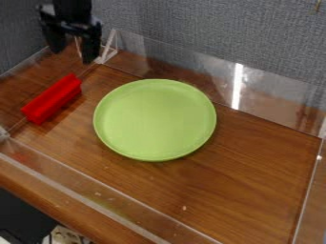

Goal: Put the red object on the left side

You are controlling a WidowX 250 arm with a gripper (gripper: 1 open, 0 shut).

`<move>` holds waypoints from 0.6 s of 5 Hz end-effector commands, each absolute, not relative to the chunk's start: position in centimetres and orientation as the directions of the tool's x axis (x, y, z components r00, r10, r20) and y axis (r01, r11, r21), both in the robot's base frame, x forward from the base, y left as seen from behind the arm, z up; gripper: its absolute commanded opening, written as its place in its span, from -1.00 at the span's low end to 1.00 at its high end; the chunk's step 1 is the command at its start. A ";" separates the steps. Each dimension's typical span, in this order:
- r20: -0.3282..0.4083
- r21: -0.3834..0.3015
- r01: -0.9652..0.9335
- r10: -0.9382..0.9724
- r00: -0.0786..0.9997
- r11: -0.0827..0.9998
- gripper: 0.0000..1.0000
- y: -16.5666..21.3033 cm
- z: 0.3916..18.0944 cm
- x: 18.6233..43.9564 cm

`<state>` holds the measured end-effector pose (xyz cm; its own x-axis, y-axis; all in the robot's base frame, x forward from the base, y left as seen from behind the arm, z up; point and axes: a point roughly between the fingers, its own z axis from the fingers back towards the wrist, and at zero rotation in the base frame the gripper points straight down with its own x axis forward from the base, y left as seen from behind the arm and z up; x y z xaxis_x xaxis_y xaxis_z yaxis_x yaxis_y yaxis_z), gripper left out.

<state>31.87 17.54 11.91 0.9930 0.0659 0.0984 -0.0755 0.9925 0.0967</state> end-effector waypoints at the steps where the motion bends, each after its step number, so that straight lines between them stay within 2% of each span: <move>1: 0.146 0.130 -0.055 0.036 0.989 0.990 1.00 18.8 14.8 31.4; 3: 0.121 0.115 0.024 -0.038 0.992 0.993 1.00 18.9 15.2 30.1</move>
